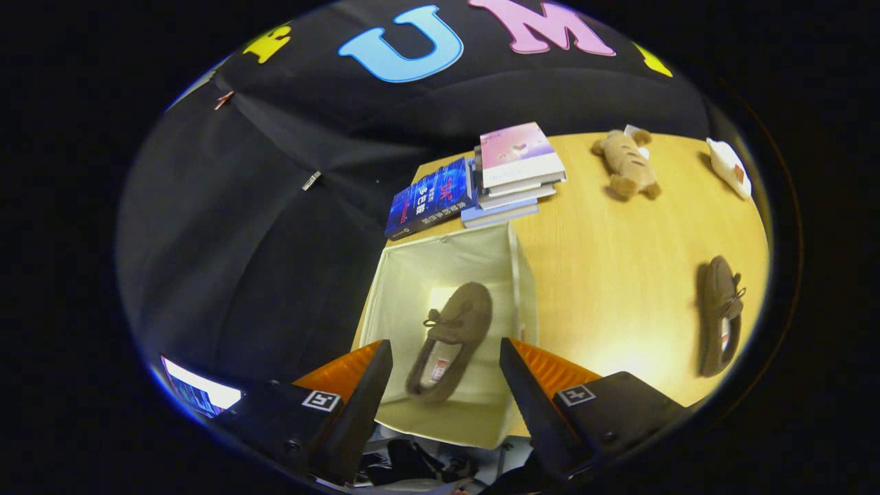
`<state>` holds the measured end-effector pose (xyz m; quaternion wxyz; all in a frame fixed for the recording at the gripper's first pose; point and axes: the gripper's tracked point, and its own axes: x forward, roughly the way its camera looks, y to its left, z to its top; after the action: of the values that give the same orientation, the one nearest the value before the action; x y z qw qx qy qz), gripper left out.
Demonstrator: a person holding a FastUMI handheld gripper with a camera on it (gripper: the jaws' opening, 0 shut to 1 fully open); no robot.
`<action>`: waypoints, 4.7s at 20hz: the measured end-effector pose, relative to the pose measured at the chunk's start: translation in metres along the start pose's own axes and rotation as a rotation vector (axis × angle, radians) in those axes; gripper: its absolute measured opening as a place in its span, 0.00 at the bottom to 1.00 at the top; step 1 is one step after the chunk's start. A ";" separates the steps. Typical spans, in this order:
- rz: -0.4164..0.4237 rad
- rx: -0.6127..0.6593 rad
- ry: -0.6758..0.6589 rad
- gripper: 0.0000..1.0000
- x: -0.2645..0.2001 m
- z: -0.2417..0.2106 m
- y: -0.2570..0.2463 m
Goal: Open the storage box then place both shoes into the box .Put the left shoe in first, then the right shoe, with the right side of both shoes facing outward in a uniform manner.
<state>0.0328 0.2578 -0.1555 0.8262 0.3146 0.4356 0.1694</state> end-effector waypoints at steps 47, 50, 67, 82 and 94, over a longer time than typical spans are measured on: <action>-0.367 0.071 0.152 0.05 -0.092 -0.029 -0.378; -0.319 0.091 0.107 0.05 -0.099 -0.009 -0.335; -0.038 0.176 0.045 0.05 -0.039 0.048 -0.065; -0.211 0.124 0.232 0.06 0.047 -0.031 -0.025; -0.120 0.028 0.196 0.99 0.046 -0.023 -0.006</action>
<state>0.0401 0.2870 -0.1974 0.7838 0.2815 0.5347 0.1435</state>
